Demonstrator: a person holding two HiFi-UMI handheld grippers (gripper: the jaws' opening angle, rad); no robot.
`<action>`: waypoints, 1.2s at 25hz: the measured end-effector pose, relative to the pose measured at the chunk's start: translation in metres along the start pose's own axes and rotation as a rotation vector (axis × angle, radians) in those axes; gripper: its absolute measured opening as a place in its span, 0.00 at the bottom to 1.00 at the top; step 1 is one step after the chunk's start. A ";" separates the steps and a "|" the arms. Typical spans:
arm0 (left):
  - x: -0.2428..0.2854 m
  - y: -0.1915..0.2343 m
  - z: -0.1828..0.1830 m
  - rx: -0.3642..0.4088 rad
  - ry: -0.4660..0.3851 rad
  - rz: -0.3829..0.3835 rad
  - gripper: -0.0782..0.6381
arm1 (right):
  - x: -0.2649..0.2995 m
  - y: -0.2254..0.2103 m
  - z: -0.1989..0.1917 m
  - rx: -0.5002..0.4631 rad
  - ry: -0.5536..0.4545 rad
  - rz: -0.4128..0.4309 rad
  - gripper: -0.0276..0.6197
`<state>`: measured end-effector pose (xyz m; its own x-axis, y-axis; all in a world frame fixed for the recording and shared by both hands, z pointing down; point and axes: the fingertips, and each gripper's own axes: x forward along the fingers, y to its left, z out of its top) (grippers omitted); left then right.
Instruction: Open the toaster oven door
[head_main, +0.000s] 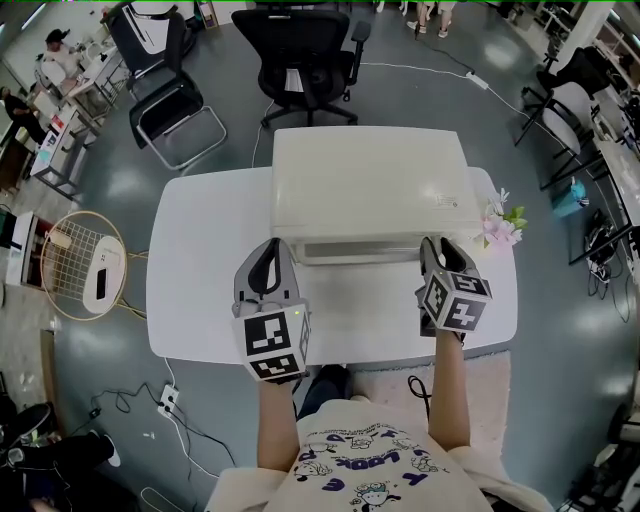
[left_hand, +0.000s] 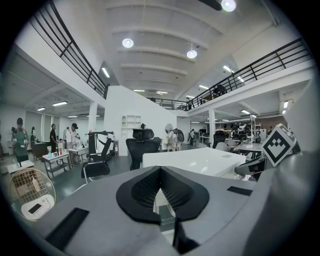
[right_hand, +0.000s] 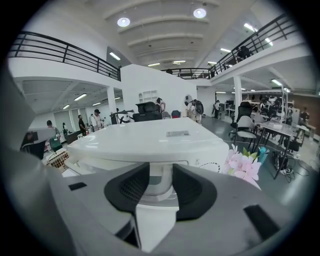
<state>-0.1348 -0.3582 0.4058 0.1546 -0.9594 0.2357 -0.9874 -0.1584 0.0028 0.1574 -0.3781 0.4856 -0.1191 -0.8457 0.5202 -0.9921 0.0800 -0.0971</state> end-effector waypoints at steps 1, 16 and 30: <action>0.000 0.001 -0.001 0.000 0.000 0.001 0.11 | 0.000 0.000 -0.001 -0.003 0.003 -0.003 0.26; -0.005 0.010 -0.007 -0.015 0.005 0.011 0.11 | 0.004 -0.006 -0.007 -0.033 0.182 0.057 0.18; -0.003 -0.014 -0.008 -0.013 0.011 -0.050 0.11 | 0.007 -0.005 -0.005 0.023 0.362 0.158 0.15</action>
<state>-0.1219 -0.3512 0.4128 0.2031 -0.9478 0.2457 -0.9789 -0.2028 0.0271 0.1617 -0.3818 0.4946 -0.2811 -0.5826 0.7626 -0.9596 0.1790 -0.2170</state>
